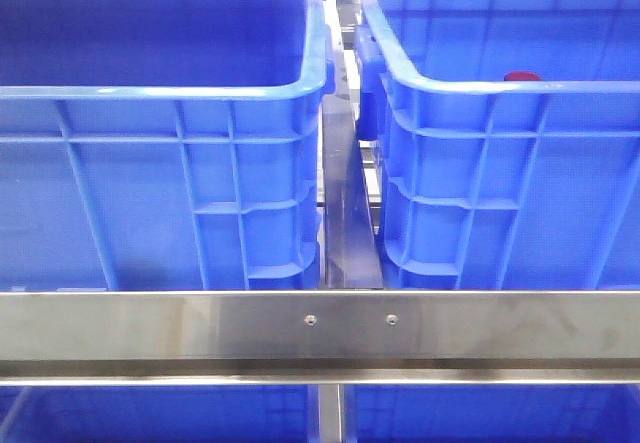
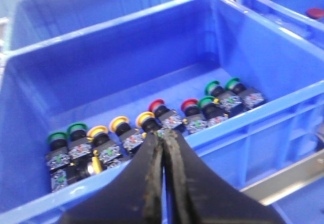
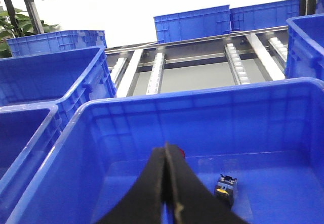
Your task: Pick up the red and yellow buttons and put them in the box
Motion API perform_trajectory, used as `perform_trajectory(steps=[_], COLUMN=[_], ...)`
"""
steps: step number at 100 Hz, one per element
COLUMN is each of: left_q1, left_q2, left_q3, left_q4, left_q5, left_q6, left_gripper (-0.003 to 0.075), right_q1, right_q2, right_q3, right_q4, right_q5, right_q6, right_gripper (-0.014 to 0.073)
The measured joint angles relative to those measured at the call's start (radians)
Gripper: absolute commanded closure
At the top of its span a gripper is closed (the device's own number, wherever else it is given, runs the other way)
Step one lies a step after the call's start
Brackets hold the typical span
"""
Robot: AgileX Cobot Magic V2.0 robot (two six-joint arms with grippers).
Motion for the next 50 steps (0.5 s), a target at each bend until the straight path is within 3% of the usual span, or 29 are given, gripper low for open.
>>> perform_trajectory(steps=[24, 50], left_q1=[0.198, 0.314], left_q2=[-0.155, -0.237], left_q3=[0.184, 0.365], left_q4=[-0.222, -0.284], left_q5=[-0.15, -0.261], left_q6=[0.202, 0.239], left_gripper=[0.0739, 0.0739], right_q1=[0.0, 0.0], right_q2=[0.0, 0.0], right_q3=[0.0, 0.0], right_q4=[0.0, 0.0], right_q5=[0.002, 0.002], right_q6=[0.0, 0.0], right_gripper=[0.0662, 0.0662])
